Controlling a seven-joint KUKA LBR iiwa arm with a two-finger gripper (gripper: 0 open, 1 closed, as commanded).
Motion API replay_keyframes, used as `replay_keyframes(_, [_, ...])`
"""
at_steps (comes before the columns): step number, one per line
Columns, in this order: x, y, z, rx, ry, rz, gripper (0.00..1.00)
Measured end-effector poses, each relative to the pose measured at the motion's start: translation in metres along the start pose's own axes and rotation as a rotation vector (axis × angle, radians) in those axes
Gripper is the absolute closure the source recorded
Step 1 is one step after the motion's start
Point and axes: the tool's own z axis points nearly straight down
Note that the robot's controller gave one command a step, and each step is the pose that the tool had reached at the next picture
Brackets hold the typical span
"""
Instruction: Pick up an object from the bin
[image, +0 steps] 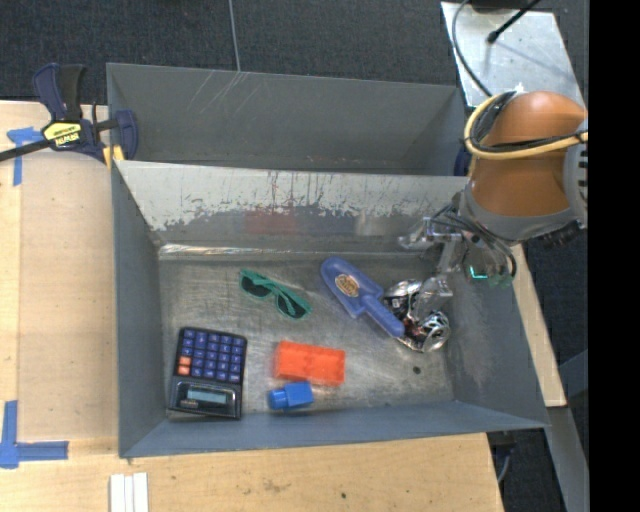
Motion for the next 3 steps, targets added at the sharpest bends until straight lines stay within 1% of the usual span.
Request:
replay_keyframes(1, [-0.002,0.0,-0.004,0.001,-0.008,-0.002,0.0])
replay_keyframes(2, [-0.013,-0.006,0.025,0.002,-0.013,-0.089,0.0])
replay_keyframes(3, [0.027,-0.004,0.081,-0.001,-0.011,-0.153,0.0])
